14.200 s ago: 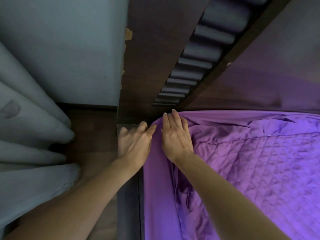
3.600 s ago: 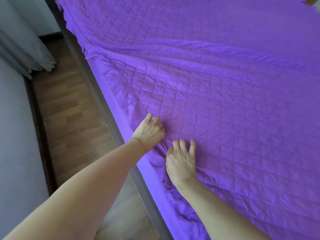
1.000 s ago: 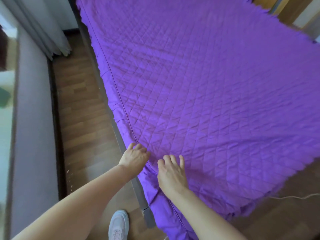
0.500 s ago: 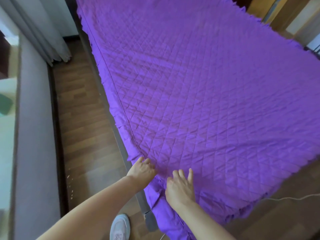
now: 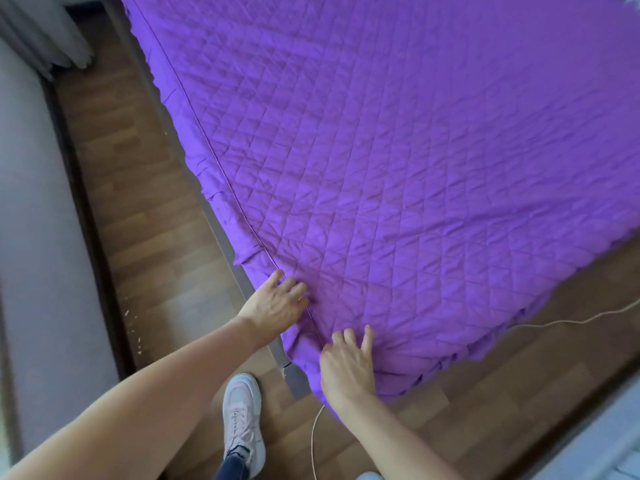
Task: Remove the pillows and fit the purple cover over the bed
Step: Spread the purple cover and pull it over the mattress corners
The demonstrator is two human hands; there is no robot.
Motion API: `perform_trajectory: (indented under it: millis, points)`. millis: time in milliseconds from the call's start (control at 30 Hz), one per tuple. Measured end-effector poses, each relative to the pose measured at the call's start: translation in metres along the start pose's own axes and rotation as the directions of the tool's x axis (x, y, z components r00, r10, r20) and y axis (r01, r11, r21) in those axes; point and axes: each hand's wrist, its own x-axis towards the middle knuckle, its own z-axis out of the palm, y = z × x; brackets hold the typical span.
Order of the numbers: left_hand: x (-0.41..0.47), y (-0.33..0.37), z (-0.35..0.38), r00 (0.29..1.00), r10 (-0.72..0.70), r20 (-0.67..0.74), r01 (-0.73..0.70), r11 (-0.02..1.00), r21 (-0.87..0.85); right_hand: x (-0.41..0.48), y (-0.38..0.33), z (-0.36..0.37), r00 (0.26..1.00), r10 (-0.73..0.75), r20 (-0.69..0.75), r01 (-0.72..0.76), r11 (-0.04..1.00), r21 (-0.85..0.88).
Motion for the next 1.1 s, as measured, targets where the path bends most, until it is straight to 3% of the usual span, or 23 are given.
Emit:
perform_trajectory:
  millis: [267,400,467,500,567,600,767,867,1100]
  points:
    - [-0.016,0.004,0.021,0.987,0.16,-0.019,-0.16,0.987,0.036,-0.026,-0.01,0.021,0.986,-0.026,-0.163,0.037,0.997,0.063]
    - [-0.027,0.001,0.027,0.997,0.0,0.075,0.013,0.985,-0.172,-0.028,-0.014,0.032,0.976,-0.082,-0.203,0.098,0.993,0.071]
    - [-0.02,0.002,0.025,0.983,-0.154,0.098,0.181,0.894,-0.41,-0.022,-0.007,0.033,0.954,-0.08,-0.29,0.116,0.987,0.109]
    - [-0.016,0.005,0.024,0.971,-0.237,0.031,0.221,0.84,-0.495,-0.019,-0.001,0.031,0.942,-0.054,-0.332,0.106,0.984,0.141]
    - [-0.004,0.009,0.022,0.927,-0.369,-0.069,0.287,0.815,-0.504,-0.005,0.011,0.021,0.936,0.011,-0.351,0.05,0.985,0.164]
    - [0.003,0.01,0.017,0.913,-0.406,-0.049,0.338,0.815,-0.471,0.005,0.017,0.016,0.942,0.042,-0.334,0.014,0.986,0.165]
    - [0.031,0.022,0.048,0.919,-0.358,0.167,0.394,0.812,-0.43,0.045,0.042,0.026,0.974,0.146,-0.172,-0.122,0.983,0.138]
    - [0.029,0.033,0.068,0.908,-0.386,0.164,0.417,0.796,-0.44,0.037,0.044,0.055,0.983,0.123,-0.139,-0.113,0.991,0.078]
    - [0.031,0.033,0.071,0.901,-0.406,0.154,0.427,0.764,-0.484,0.034,0.042,0.061,0.969,0.13,-0.213,-0.114,0.99,0.084]
